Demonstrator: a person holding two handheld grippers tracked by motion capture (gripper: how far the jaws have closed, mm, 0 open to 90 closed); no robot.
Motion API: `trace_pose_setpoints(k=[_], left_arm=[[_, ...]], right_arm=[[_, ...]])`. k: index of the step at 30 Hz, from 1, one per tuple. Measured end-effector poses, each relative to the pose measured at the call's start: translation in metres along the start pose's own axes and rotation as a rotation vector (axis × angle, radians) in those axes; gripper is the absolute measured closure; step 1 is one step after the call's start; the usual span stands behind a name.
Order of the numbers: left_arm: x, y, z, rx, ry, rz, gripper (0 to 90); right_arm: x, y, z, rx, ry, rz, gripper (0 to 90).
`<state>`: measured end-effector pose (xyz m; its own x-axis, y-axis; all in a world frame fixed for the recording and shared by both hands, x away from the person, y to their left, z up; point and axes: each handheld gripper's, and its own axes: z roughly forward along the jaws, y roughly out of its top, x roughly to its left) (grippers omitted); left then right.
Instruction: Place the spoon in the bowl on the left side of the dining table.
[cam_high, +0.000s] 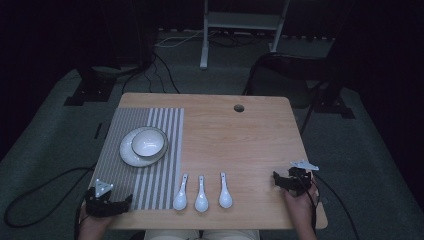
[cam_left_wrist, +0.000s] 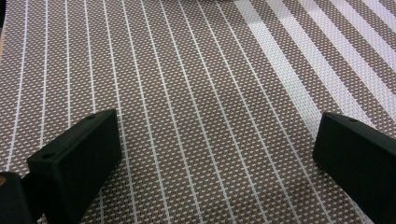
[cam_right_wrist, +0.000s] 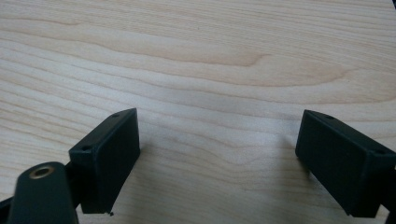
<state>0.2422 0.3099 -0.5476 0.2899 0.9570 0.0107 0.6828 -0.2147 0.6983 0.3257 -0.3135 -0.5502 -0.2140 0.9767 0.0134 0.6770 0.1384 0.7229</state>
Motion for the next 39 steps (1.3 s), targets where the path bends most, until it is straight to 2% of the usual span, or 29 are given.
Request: trace_pose_setpoints(k=[1,2,5,7,8,10,12,15,16,22,23,24,31,32,39], left_arm=[[0.0,0.0,0.0,0.0,0.0,0.0,1.1],[0.002,0.0,-0.001,0.009,-0.014,0.016,1.2],[0.004,0.001,-0.003,0.022,-0.033,0.016,1.2],[0.004,0.001,-0.008,0.024,-0.046,0.029,1.2],[0.003,0.002,-0.013,0.02,-0.058,0.049,1.3],[0.004,0.001,-0.014,0.038,-0.063,0.054,1.2],[0.006,0.0,-0.014,0.044,-0.072,0.04,1.4],[0.006,0.0,-0.013,0.047,-0.081,0.042,1.7],[0.005,0.001,-0.013,0.051,-0.097,0.042,1.7],[0.001,0.006,-0.012,0.056,-0.098,0.049,1.7],[0.0,0.006,-0.012,0.059,-0.088,0.05,1.7],[-0.001,0.006,-0.011,0.058,-0.103,0.048,1.7],[-0.002,0.008,-0.012,0.064,-0.112,0.029,1.9],[-0.003,0.009,-0.012,0.068,-0.129,0.034,1.8],[-0.012,0.012,-0.009,0.084,-0.134,0.052,3.1]], right_arm=[[0.0,0.0,0.0,0.0,0.0,0.0,13.1],[0.0,0.0,0.0,0.0,0.0,0.0,13.1],[0.0,0.0,0.0,0.0,0.0,0.0,13.1],[0.0,0.0,0.0,0.0,0.0,0.001,13.1],[0.0,0.0,0.0,0.0,0.0,0.0,13.1],[0.0,0.0,0.0,0.0,0.0,0.0,13.1],[0.0,0.0,0.0,0.0,0.0,0.0,13.1],[0.0,0.0,0.0,0.0,0.0,-0.001,13.1],[0.0,0.0,0.0,0.0,0.0,-0.001,13.1],[0.0,0.0,0.0,0.001,0.001,-0.001,13.1],[0.0,0.0,0.0,0.0,0.001,0.0,13.1],[0.0,0.0,0.0,0.0,0.001,0.0,13.1],[0.0,0.0,0.0,0.001,0.001,0.0,13.1],[0.0,0.0,0.0,0.0,0.001,0.0,13.1],[0.0,0.0,0.0,0.001,0.001,0.0,13.1]])
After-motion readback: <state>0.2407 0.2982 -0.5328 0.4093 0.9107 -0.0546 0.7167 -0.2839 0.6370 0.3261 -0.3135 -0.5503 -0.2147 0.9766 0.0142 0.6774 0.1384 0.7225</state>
